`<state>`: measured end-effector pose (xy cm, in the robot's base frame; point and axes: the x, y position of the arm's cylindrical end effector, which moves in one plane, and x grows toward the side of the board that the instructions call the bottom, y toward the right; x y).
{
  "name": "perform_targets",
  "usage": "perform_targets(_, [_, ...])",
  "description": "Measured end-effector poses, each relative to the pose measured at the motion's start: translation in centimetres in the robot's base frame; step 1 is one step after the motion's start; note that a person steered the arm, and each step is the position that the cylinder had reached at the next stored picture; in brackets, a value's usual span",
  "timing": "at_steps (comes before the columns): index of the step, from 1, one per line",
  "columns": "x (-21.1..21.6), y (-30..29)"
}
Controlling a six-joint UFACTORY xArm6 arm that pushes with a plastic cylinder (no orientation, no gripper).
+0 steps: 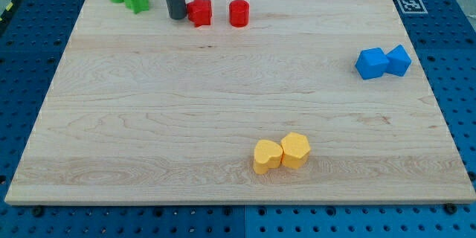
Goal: Move the green circle and green star towards the red star
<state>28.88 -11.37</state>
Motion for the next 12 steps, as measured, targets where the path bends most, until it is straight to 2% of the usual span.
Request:
perform_targets(1, [2.1, -1.8])
perform_targets(2, [2.5, -6.6])
perform_targets(4, [-2.8, -15.7])
perform_targets(5, [-2.8, -18.7])
perform_targets(6, [-3.0, -19.1])
perform_targets(8, [-9.7, -18.7])
perform_targets(9, [-9.7, -18.2])
perform_targets(10, [-9.7, -15.2])
perform_targets(12, [-6.7, -13.1])
